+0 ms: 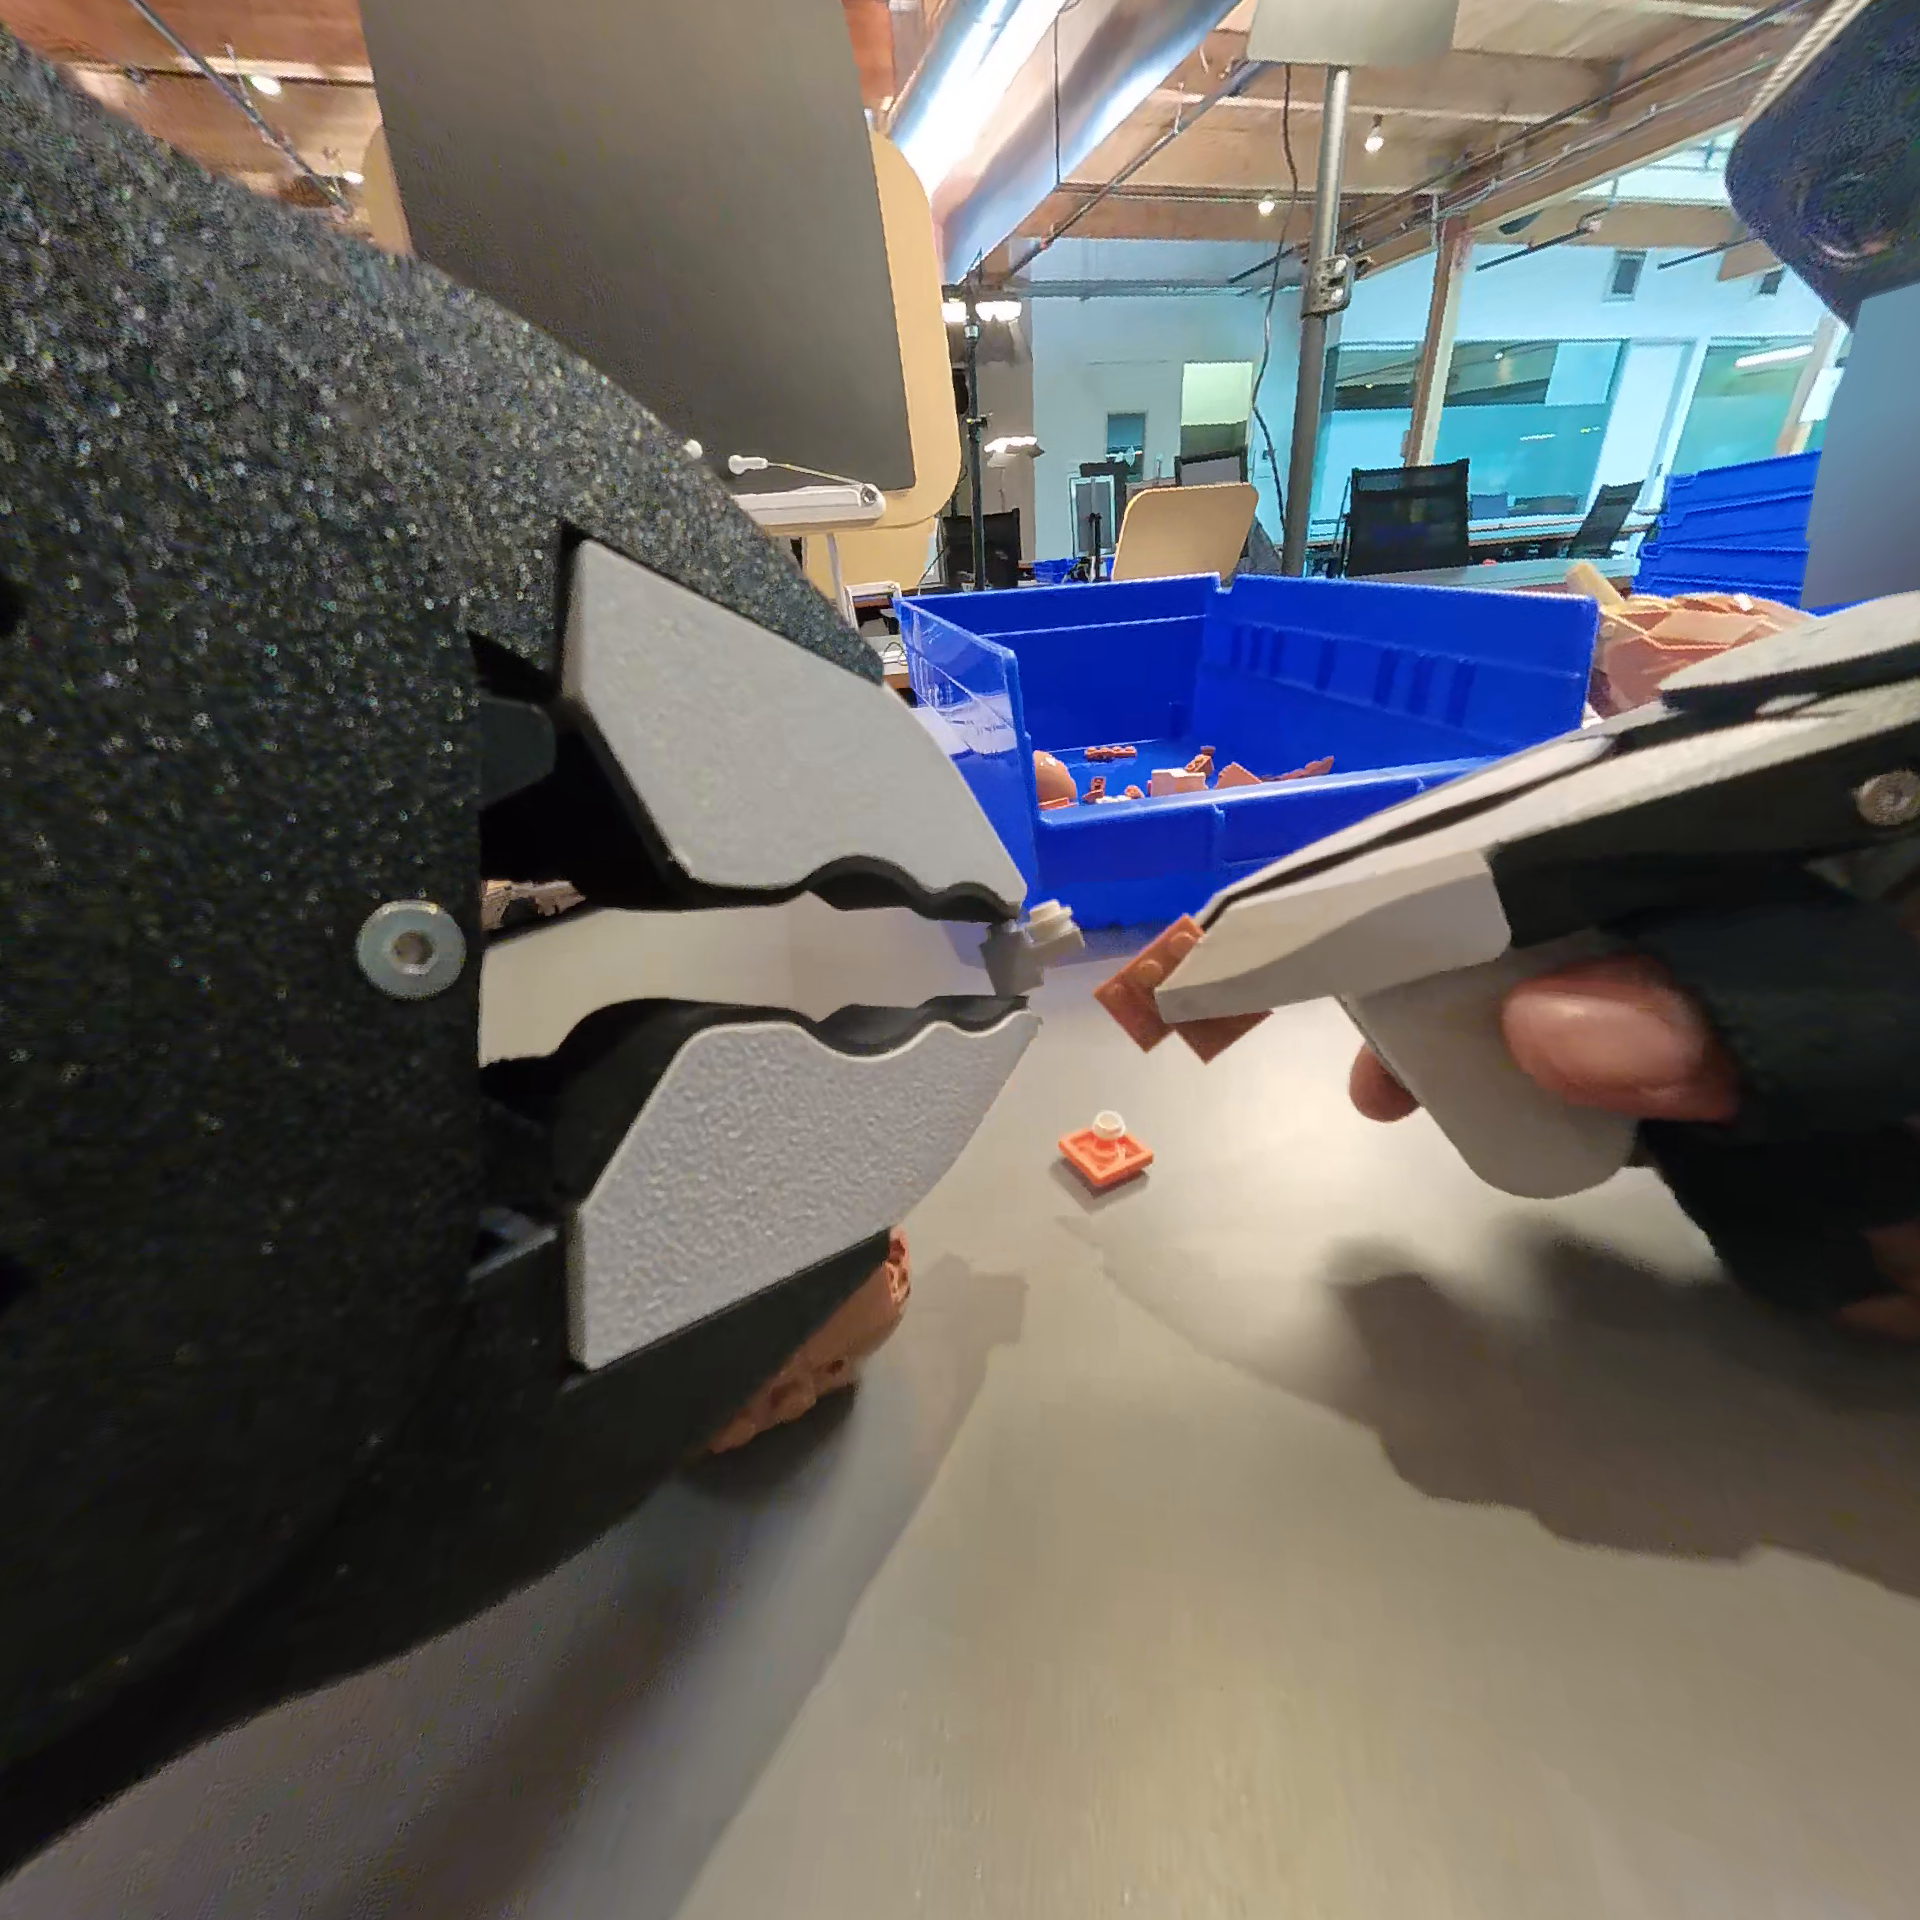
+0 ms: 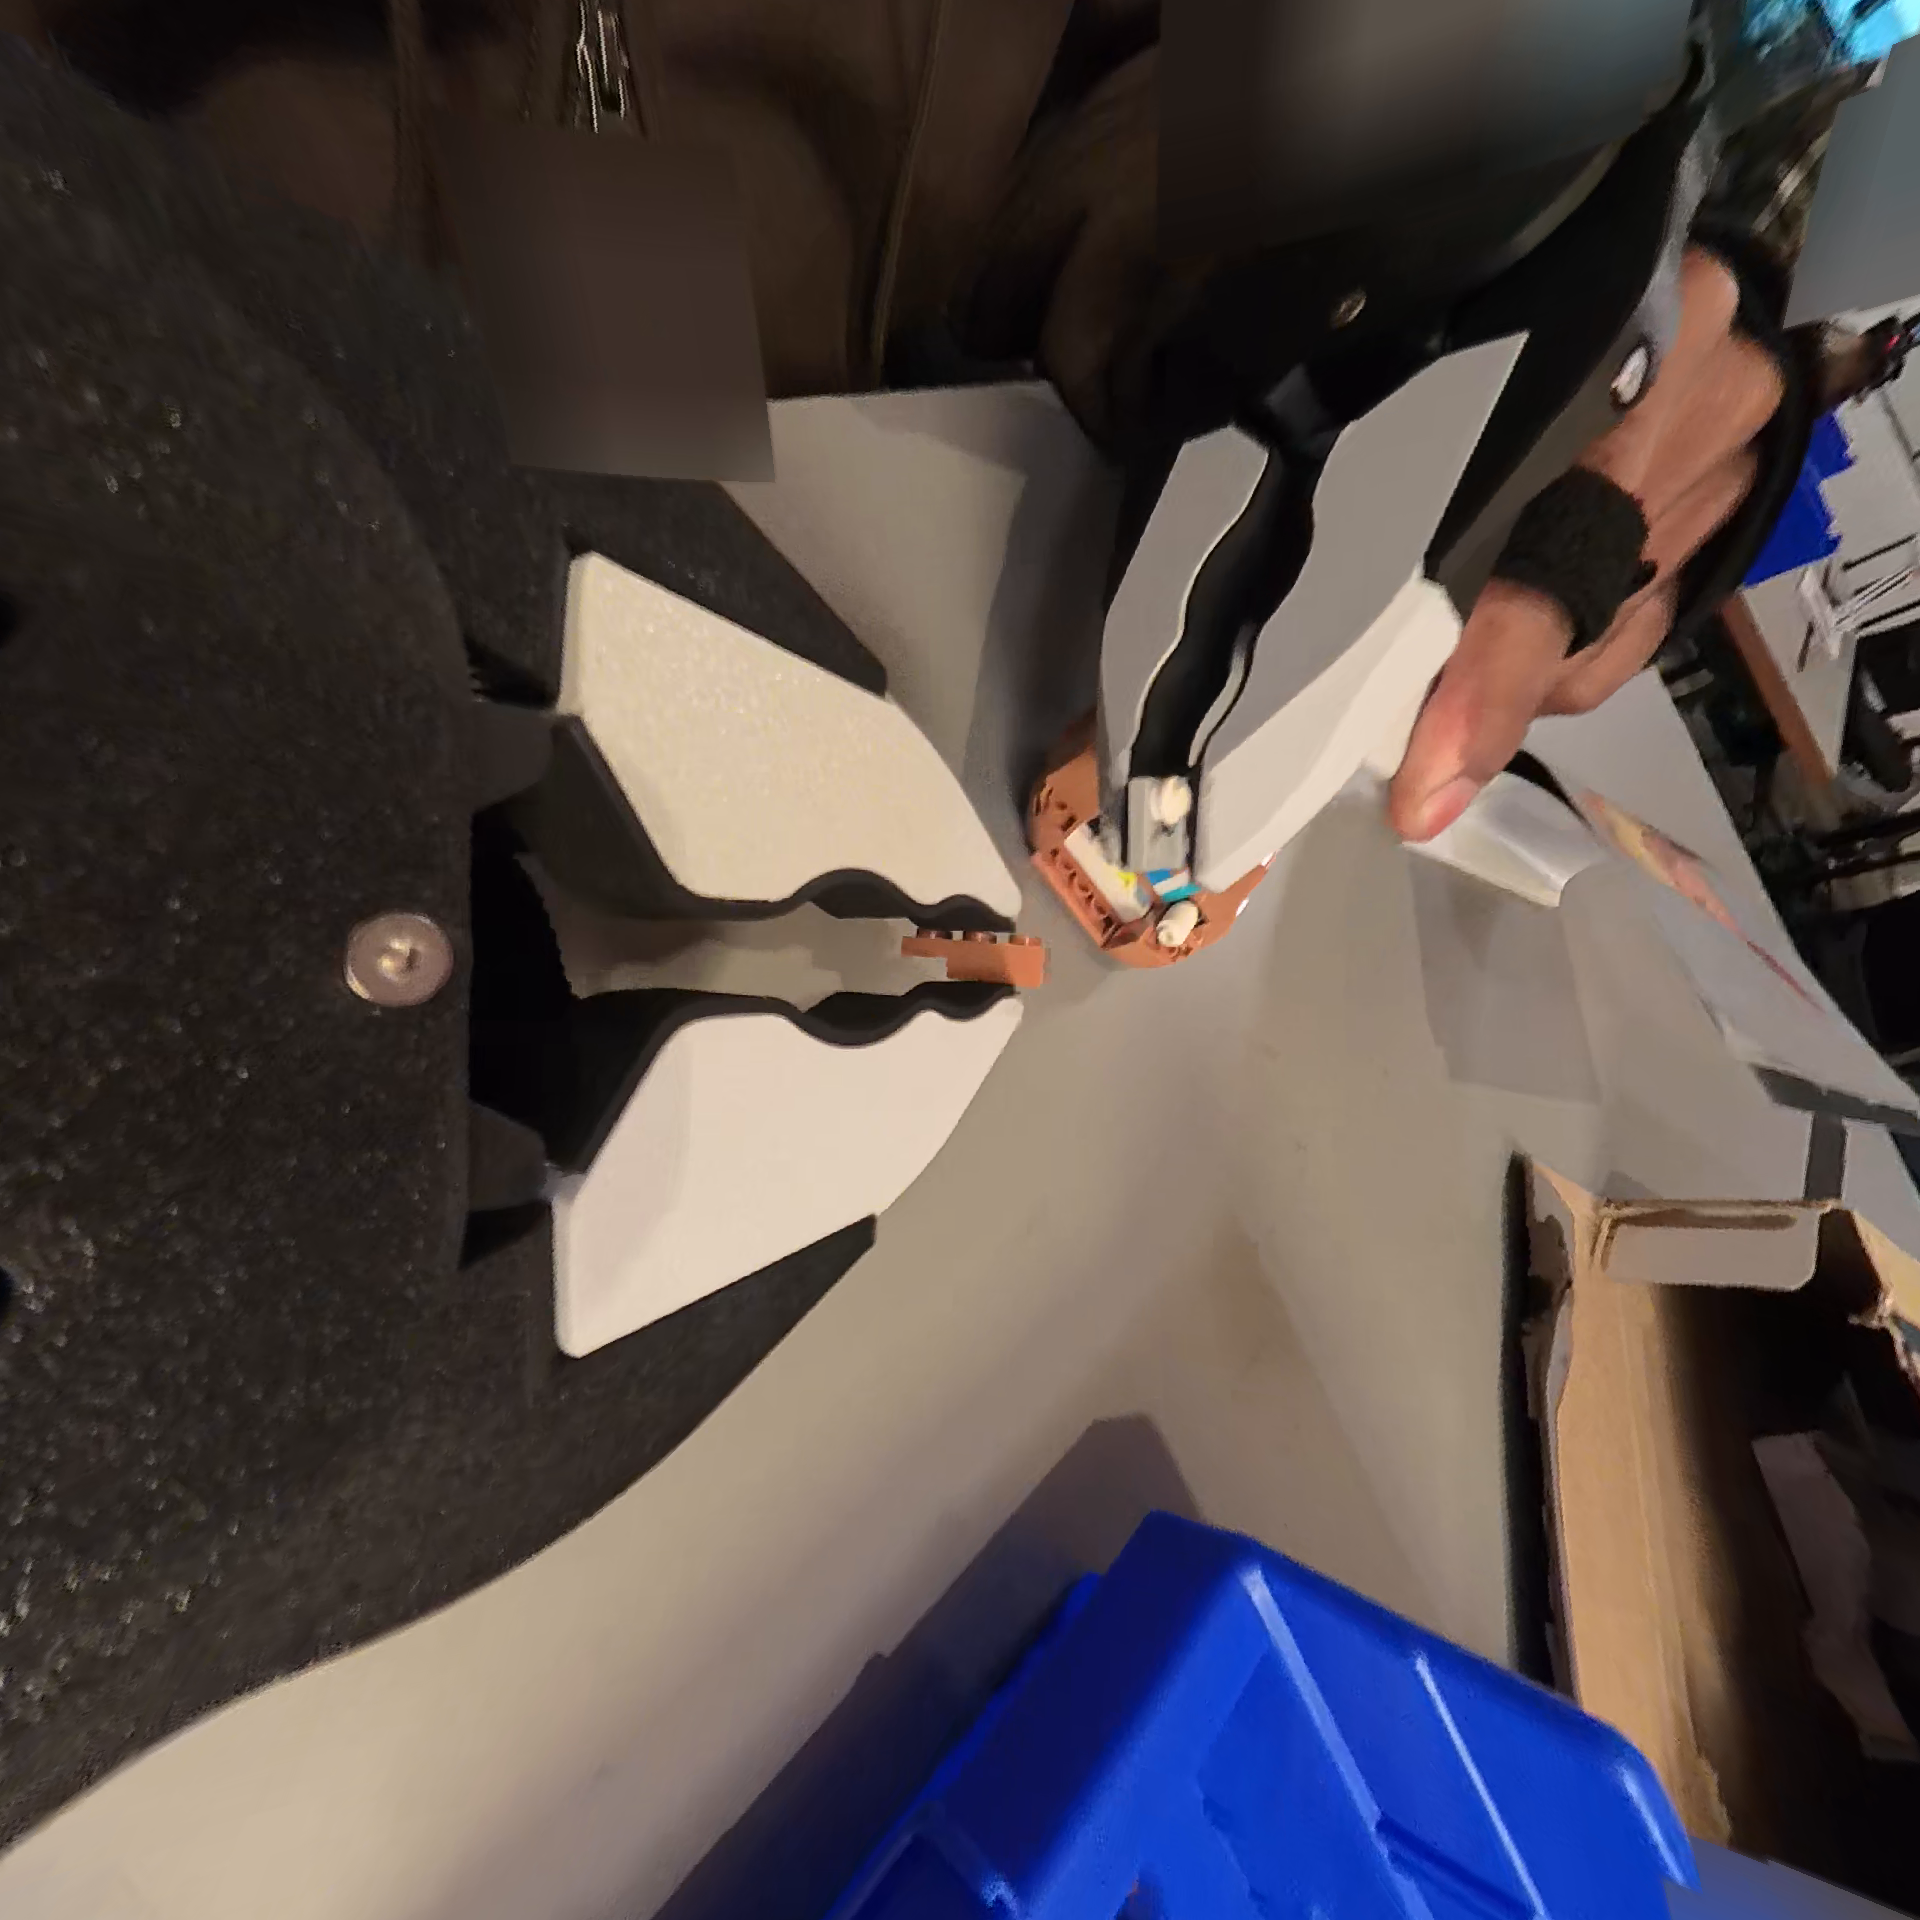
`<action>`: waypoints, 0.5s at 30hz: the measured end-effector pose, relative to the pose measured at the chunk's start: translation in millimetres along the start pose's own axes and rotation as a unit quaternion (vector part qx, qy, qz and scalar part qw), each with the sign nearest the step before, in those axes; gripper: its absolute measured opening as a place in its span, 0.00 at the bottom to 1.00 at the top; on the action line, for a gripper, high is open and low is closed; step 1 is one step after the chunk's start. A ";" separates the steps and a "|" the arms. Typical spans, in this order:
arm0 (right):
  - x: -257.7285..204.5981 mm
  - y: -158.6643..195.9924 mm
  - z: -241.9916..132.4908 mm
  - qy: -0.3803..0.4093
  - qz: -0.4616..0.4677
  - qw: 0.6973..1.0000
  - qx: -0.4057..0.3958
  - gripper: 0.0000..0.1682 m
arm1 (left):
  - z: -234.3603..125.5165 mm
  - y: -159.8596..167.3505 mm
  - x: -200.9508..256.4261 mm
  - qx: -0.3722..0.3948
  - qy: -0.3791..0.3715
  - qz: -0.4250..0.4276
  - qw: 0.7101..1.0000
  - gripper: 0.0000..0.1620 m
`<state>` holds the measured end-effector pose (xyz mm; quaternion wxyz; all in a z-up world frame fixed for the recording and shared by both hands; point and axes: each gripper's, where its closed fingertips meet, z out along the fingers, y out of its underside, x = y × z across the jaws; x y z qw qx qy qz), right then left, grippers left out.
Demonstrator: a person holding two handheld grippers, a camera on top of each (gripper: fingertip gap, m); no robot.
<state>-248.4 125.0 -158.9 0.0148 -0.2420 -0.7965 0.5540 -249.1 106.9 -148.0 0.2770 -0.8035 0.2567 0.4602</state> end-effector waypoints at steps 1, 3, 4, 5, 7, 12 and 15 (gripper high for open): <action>3.5 2.5 -0.3 0.011 -0.004 1.000 -0.010 0.04 | 0.1 1.0 -0.8 -0.002 -0.003 -0.002 1.000 0.08; 9.0 7.7 -1.1 0.025 -0.012 0.999 -0.031 0.05 | -0.2 2.0 -1.7 -0.002 -0.006 -0.008 1.000 0.08; 9.8 9.9 -1.4 0.026 -0.013 0.999 -0.039 0.05 | -0.7 1.9 -2.0 0.000 -0.007 -0.011 1.000 0.08; 9.5 12.3 -1.3 0.022 -0.012 0.999 -0.049 0.05 | -1.2 1.8 -2.3 0.001 -0.008 -0.014 1.000 0.08; 10.8 17.4 -1.0 0.019 -0.008 0.997 -0.069 0.07 | -1.7 1.1 -2.3 0.006 -0.009 -0.021 1.000 0.08; 17.6 15.0 -3.5 0.032 -0.004 0.998 -0.060 0.09 | -3.1 2.4 -4.1 0.007 -0.013 -0.037 0.999 0.08; 18.5 5.9 -5.4 0.041 -0.025 0.998 -0.031 0.10 | -5.0 2.2 -5.8 0.012 -0.017 -0.046 0.999 0.08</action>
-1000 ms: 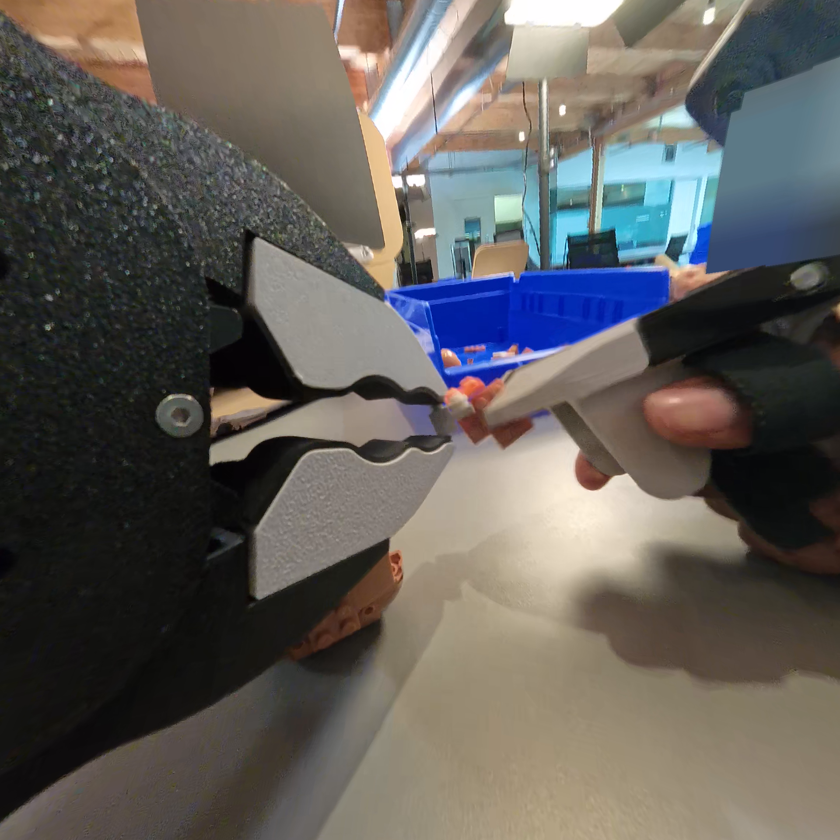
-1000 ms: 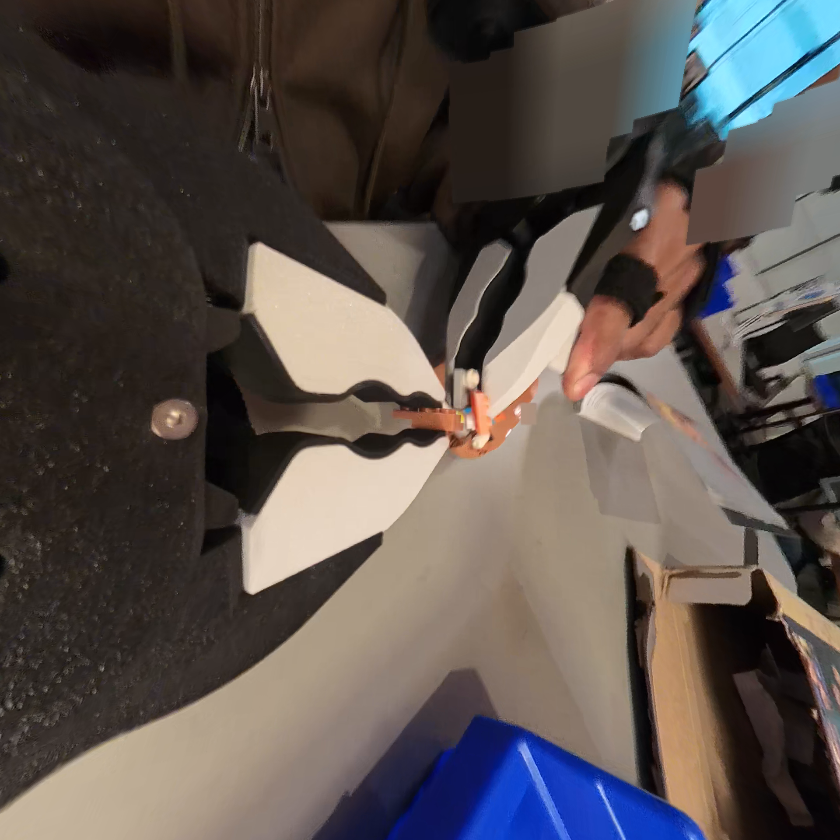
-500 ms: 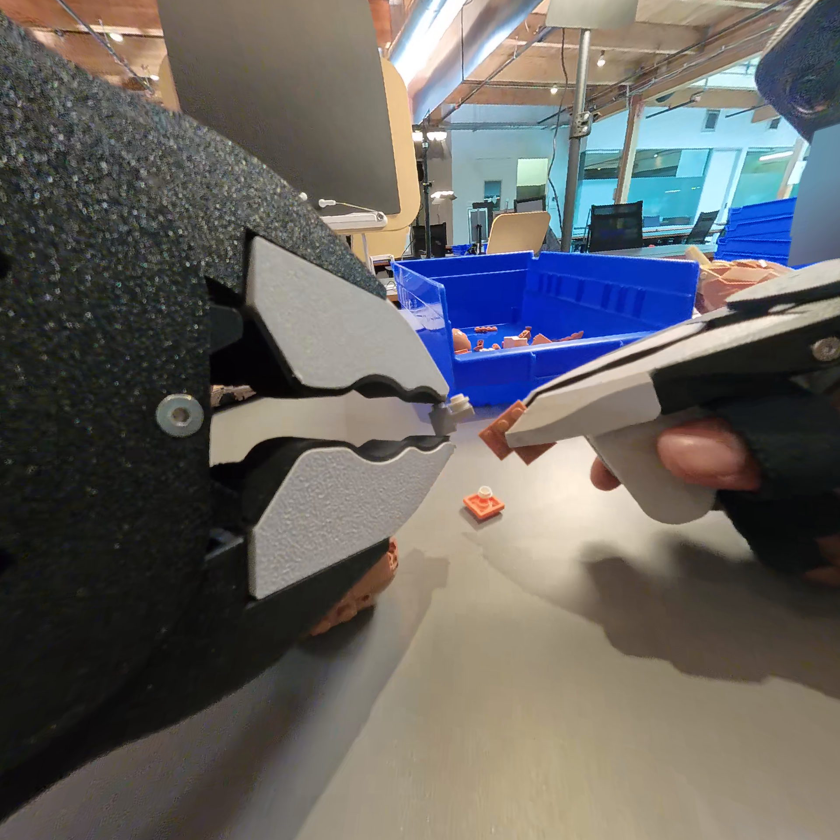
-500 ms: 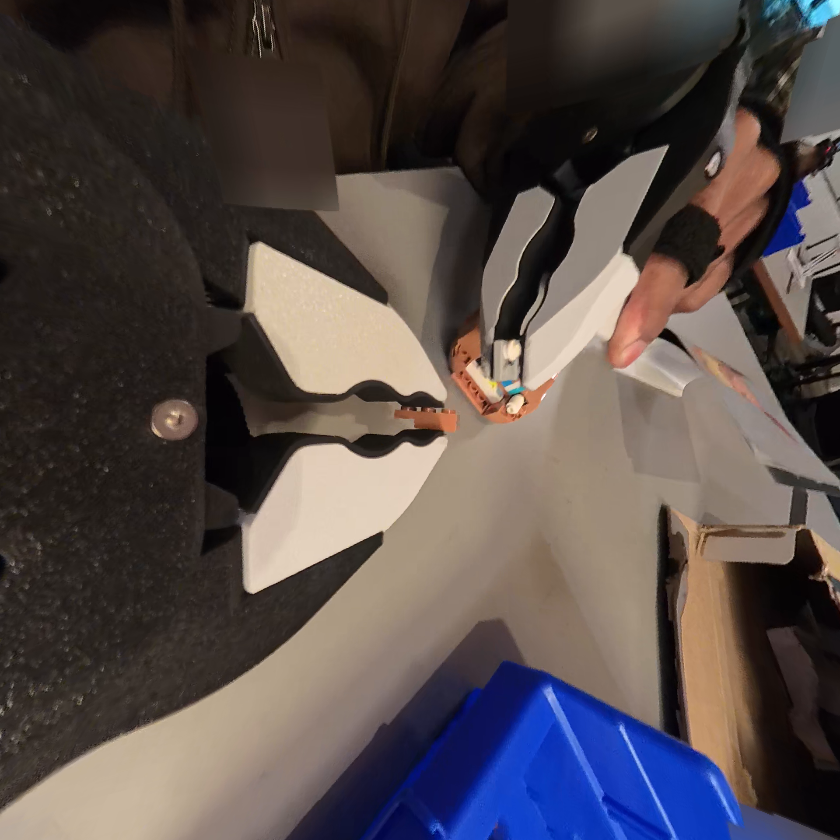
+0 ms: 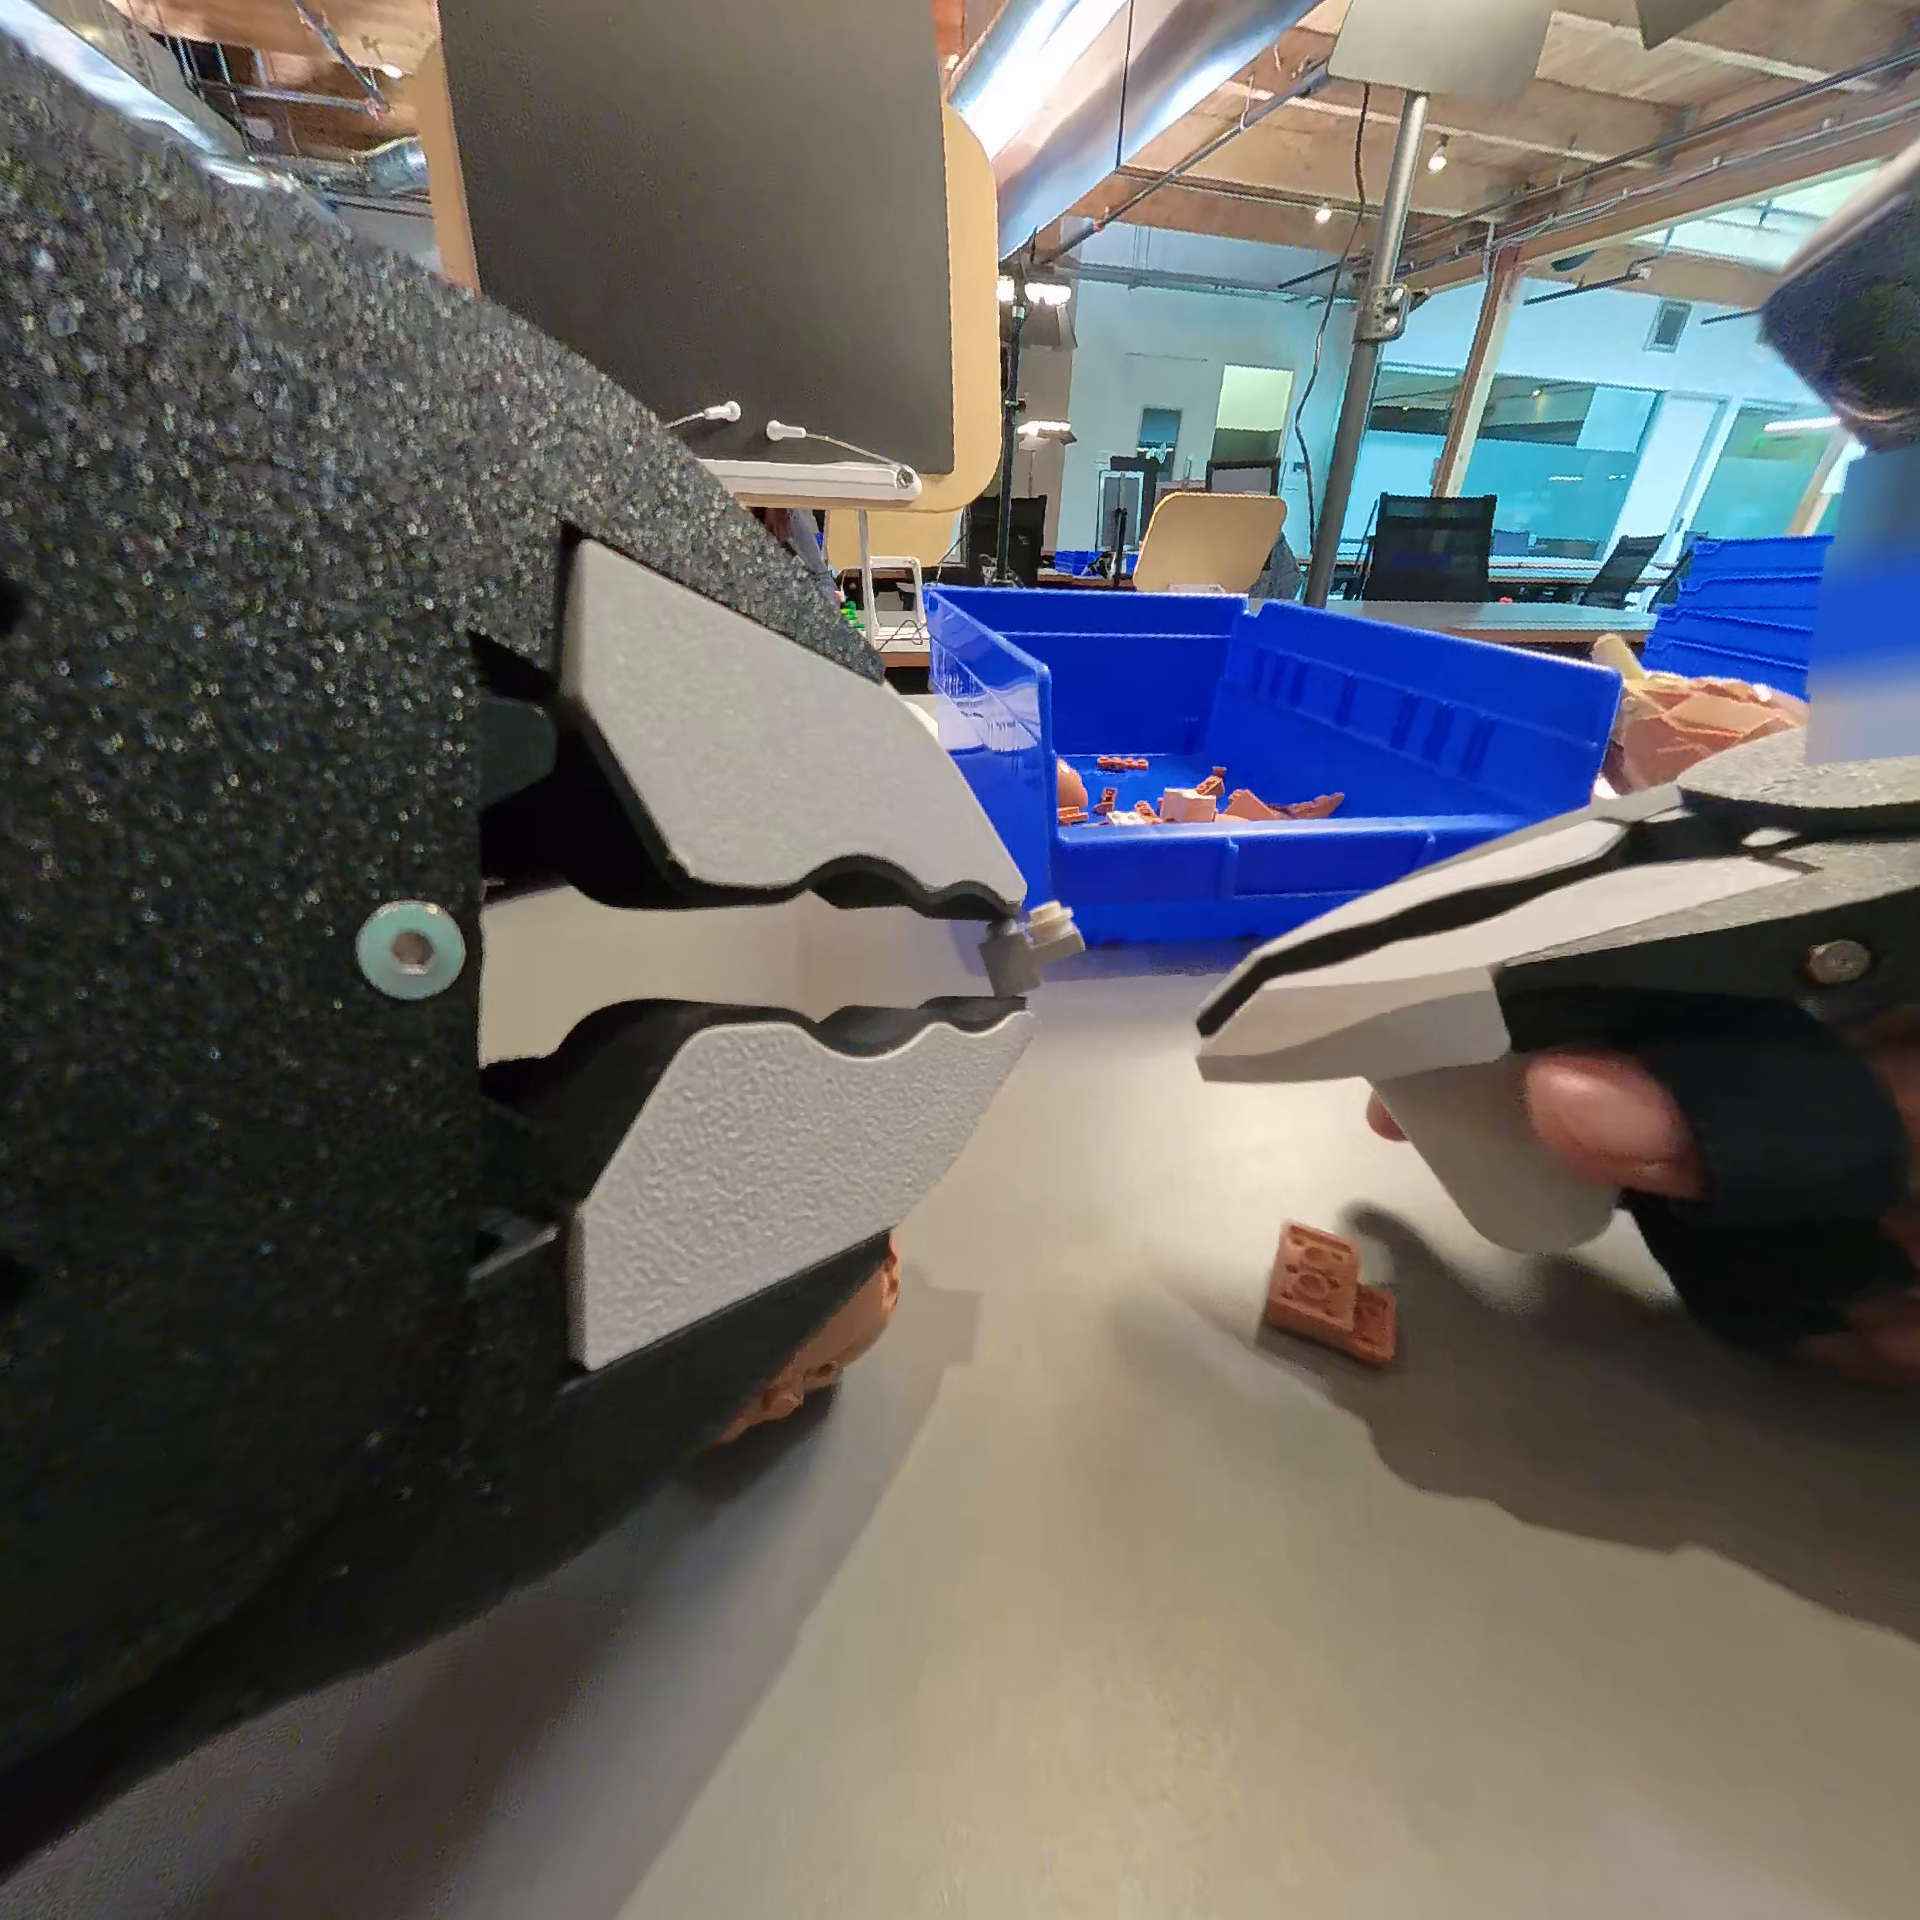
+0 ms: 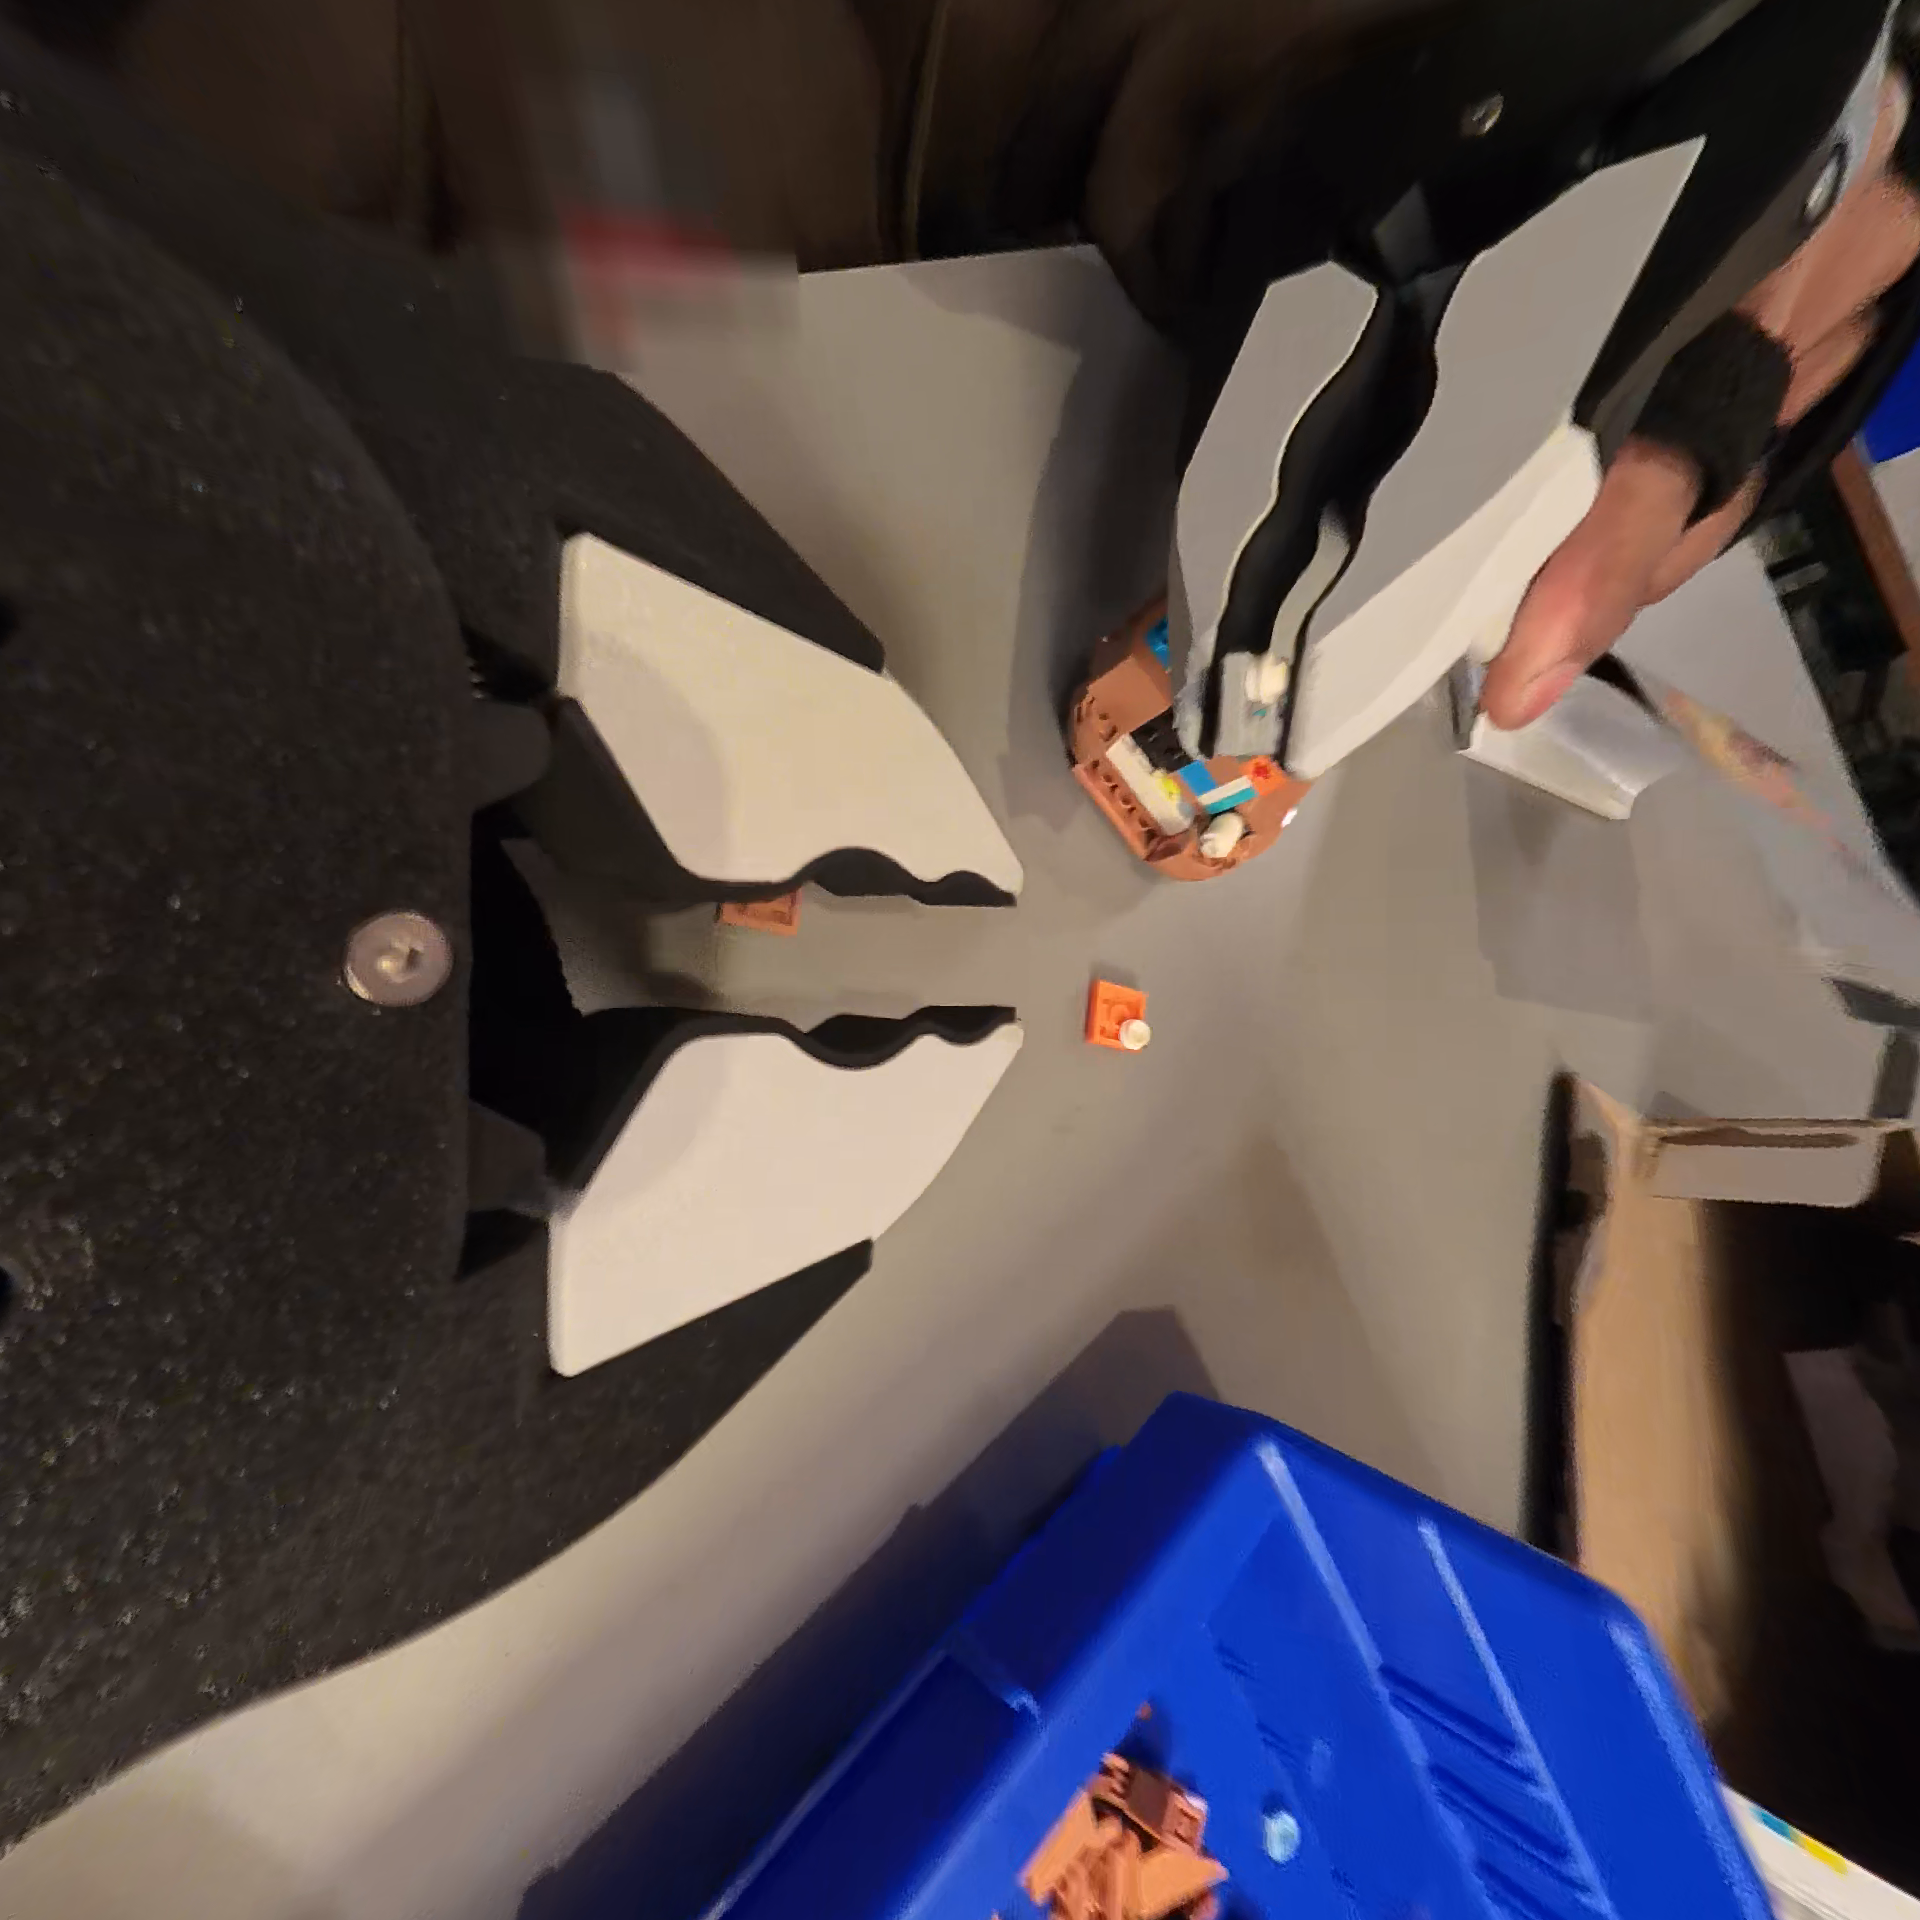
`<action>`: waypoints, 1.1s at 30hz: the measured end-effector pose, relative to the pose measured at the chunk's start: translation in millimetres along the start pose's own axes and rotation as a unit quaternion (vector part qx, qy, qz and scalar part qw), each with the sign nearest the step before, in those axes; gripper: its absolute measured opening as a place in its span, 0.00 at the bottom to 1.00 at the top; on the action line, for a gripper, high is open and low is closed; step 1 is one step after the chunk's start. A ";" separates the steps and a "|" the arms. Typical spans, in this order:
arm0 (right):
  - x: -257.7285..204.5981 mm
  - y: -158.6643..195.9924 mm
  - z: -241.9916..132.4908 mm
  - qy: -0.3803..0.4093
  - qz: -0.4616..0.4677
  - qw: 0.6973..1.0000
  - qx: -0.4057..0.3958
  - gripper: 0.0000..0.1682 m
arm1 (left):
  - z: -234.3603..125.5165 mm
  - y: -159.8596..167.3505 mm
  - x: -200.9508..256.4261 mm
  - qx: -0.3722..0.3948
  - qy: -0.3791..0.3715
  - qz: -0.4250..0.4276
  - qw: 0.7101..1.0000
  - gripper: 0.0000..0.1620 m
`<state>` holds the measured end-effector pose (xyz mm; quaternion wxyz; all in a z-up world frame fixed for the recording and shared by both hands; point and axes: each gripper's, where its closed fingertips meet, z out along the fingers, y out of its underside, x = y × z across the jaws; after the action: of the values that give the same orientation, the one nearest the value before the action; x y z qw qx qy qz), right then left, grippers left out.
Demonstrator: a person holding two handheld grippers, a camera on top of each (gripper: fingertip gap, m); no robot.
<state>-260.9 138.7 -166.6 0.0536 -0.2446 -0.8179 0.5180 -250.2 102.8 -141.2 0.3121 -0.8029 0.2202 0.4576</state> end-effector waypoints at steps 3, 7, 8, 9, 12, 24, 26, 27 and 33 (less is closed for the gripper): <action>-15.3 -22.5 -7.8 -0.015 -0.055 0.996 0.066 0.10 | -1.8 -2.2 -3.0 0.004 -0.012 0.005 1.000 0.08; -41.6 -45.0 -15.0 -0.054 -0.094 0.986 0.129 0.13 | -1.3 -4.6 -5.7 -0.007 -0.040 0.050 0.998 0.08; -45.7 -46.1 -13.3 -0.066 -0.090 0.985 0.130 0.14 | -1.0 -6.6 -4.7 -0.006 -0.043 0.062 0.997 0.08; -47.5 -45.9 -10.8 -0.071 -0.086 0.985 0.128 0.15 | -0.6 -8.0 -4.5 -0.006 -0.048 0.071 0.996 0.09; -47.2 -41.3 -3.3 -0.064 -0.085 0.988 0.113 0.16 | -0.7 -10.0 -3.7 -0.007 -0.056 0.087 0.995 0.09; -50.5 -42.9 -2.1 -0.079 -0.068 0.986 0.129 0.09 | -6.2 -18.1 -9.1 0.053 -0.056 0.014 0.997 0.09; -50.0 -46.9 -7.4 -0.075 -0.083 0.983 0.149 0.09 | -9.6 -13.5 -12.1 0.066 -0.030 -0.059 0.996 0.11; -51.1 -48.8 -10.1 -0.078 -0.089 0.980 0.158 0.09 | -12.6 -13.5 -13.3 0.082 -0.012 -0.101 0.991 0.13; -66.0 -55.0 -17.2 -0.111 -0.114 0.969 0.187 0.09 | -36.2 -34.4 -22.7 0.226 0.100 -0.317 0.916 0.16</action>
<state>-216.3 103.9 -99.7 0.0657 -0.0767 -0.7296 0.6764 -217.6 103.2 -97.1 0.5901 -0.7805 0.0817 0.1896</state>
